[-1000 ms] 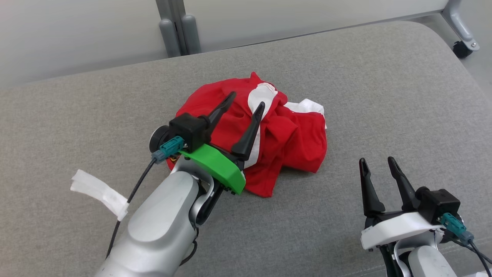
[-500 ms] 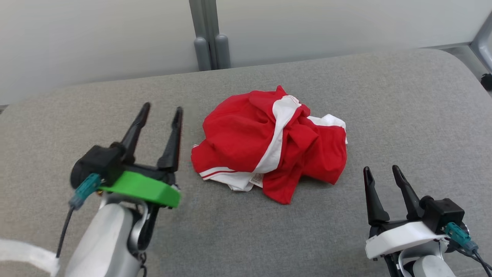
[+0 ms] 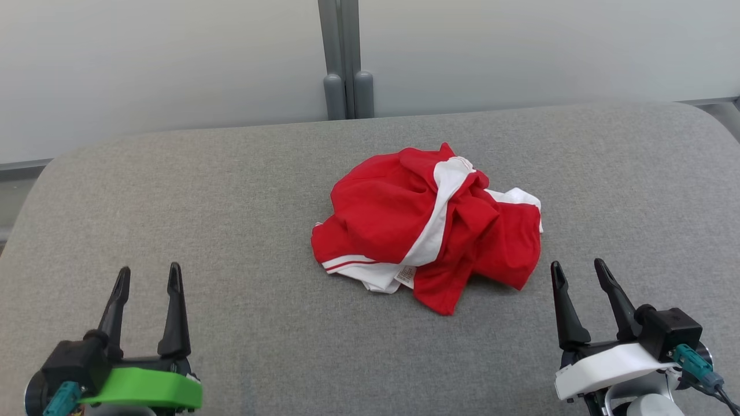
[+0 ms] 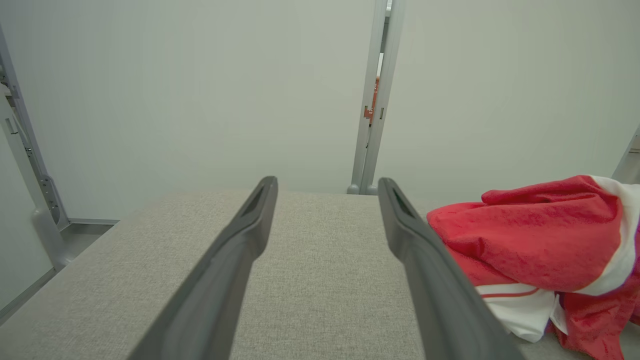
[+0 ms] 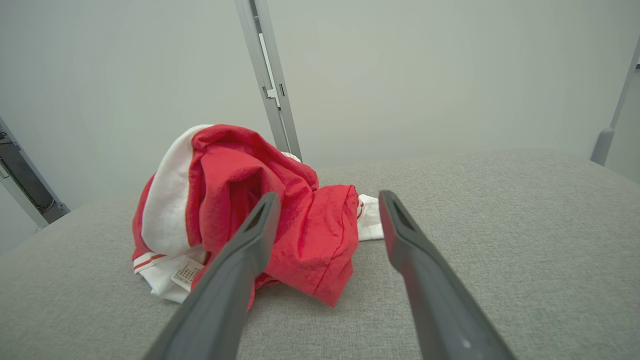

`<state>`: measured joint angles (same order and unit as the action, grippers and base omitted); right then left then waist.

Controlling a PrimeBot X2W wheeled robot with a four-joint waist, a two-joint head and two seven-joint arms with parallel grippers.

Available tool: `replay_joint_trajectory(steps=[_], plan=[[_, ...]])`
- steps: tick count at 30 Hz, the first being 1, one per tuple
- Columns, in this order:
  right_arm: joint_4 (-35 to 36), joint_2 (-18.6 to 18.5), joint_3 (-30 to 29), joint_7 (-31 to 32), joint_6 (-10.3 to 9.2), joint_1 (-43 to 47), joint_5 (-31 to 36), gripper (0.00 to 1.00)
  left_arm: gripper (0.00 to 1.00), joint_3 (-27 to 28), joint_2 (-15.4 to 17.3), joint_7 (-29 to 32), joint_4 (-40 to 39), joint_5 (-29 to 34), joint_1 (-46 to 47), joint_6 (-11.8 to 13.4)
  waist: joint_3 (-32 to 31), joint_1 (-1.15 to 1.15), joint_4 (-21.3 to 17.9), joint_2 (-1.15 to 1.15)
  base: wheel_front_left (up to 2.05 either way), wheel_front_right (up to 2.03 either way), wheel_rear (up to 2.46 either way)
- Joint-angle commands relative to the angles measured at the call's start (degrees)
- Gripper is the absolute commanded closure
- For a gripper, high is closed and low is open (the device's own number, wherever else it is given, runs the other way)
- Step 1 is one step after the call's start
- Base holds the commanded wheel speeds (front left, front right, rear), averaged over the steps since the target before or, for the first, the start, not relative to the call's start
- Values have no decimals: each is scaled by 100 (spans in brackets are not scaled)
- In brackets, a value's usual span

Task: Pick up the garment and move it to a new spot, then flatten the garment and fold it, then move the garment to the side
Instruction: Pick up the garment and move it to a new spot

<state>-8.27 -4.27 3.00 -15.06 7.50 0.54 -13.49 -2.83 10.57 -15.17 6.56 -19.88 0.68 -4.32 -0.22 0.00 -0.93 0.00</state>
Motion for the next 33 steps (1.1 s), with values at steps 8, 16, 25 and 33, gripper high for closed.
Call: replay_joint_trajectory(steps=[8,16,25,33], plan=[[14,-64,-7,9,-1,81,-37,0,0,97,-156,3,252,373,-434,-173,-50,0,15,0,0,0,0],[32,-72,24,33,-2,29,-28,0,0,-71,-272,3,317,474,-117,-264,-7,0,-40,0,0,0,0],[17,-79,66,36,-2,-97,-37,0,0,-672,-371,3,423,464,673,-315,160,0,-290,0,0,0,0],[-25,-29,96,10,-2,-254,-68,0,0,-2023,-324,3,857,230,1732,-320,441,0,-660,0,0,0,0]])
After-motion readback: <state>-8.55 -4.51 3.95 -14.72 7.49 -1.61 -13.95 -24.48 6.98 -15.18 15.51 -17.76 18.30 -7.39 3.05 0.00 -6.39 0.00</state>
